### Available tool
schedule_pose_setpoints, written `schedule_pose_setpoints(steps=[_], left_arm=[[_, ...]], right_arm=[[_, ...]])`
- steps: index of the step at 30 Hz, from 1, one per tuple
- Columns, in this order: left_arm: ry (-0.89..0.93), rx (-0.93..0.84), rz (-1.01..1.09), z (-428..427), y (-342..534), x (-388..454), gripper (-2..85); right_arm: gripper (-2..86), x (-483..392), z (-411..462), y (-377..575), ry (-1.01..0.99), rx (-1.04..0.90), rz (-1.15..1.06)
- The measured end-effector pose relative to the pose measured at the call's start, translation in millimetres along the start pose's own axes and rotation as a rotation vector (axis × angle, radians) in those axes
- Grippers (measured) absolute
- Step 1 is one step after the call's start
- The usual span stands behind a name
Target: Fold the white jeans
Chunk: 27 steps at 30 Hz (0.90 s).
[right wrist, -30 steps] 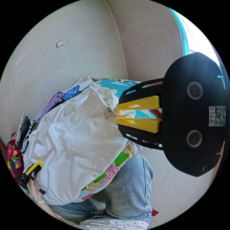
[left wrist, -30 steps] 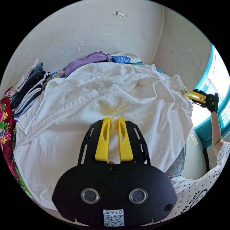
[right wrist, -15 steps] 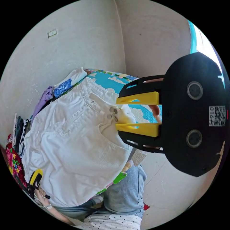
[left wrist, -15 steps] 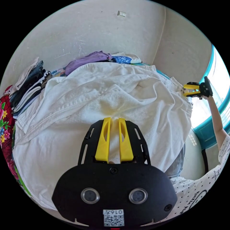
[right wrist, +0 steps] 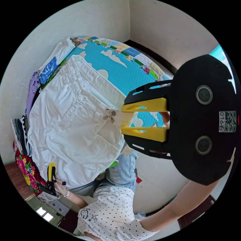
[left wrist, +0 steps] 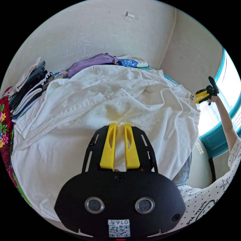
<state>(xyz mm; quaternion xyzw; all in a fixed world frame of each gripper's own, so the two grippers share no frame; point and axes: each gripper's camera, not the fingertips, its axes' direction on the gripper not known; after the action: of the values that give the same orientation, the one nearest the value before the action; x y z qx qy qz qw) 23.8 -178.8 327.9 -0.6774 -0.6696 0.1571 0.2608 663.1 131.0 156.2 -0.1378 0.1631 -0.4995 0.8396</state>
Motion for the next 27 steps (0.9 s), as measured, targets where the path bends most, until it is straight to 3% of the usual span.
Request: schedule_pose_setpoints(steps=[7, 11, 13, 15, 17, 19, 27], left_arm=[[0.016, 0.001, -0.008, 2, 2, 1, 5.4], [0.030, 0.003, -0.014, 2, 2, 1, 5.4], [0.037, 0.002, -0.018, 2, 2, 2, 5.3], [0.038, 0.001, -0.020, 1, 2, 4, 5.3], [0.031, 0.001, -0.018, 0, 2, 6, 5.3], [0.003, -0.001, -0.003, -1, 2, 14, 5.3], [-0.109, -0.001, 0.064, -6, 3, 43, 4.4]], right_arm=[[0.3, 66, 13, 62, -0.125, 0.278, 0.165], [0.4, 113, 30, 112, -0.331, 0.449, 0.279], [0.6, 130, 20, 136, -0.384, 0.632, 0.285], [0.8, 147, -7, 172, -0.369, 0.997, 0.321], [1.1, 156, -22, 179, -0.337, 1.142, 0.343], [1.9, 169, -31, 166, -0.335, 1.145, 0.384], [7.8, 263, 7, 17, -0.242, 0.656, 0.617]])
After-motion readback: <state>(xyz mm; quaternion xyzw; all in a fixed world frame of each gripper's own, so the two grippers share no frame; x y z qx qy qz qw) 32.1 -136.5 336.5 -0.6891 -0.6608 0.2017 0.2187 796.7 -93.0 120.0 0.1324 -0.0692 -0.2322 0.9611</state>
